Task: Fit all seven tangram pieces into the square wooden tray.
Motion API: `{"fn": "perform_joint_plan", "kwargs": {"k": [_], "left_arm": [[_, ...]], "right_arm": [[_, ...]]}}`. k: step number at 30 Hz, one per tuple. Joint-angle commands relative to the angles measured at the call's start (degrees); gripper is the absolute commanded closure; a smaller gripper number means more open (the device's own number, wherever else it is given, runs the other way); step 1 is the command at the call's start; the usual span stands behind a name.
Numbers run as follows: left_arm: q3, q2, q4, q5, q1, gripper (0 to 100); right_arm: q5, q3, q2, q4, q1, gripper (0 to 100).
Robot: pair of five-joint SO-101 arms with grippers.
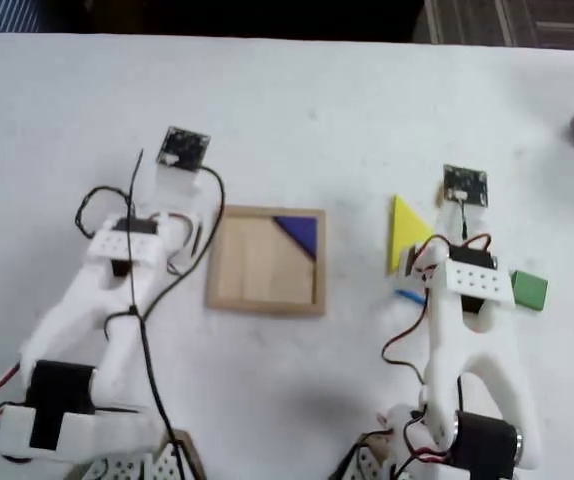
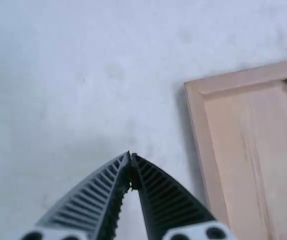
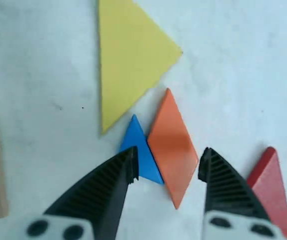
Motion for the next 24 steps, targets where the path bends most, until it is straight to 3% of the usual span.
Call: {"fn": "perform_joint_plan", "kwargs": {"k": [1,10,14,24], "left_arm": [[-4.04,-0.04,1.49,-0.09,-0.40,97],[-4.04,-0.04,1.58,-0.09,-0.48,97],[-4.04,-0.04,1.58,-0.09,-0.57,97],[-4.04,-0.04,1.58,-0.09,-0.66,97]], "right_arm": [[6.24,-0.44,-0.40,-1.10,2.33,80.0],[7.03,0.00,0.22,-1.10,4.79,80.0],[12.75,1.76,0.22,-1.45,4.88,80.0],[13.27,-1.41,5.85,-0.92,5.14,80.0]]}}
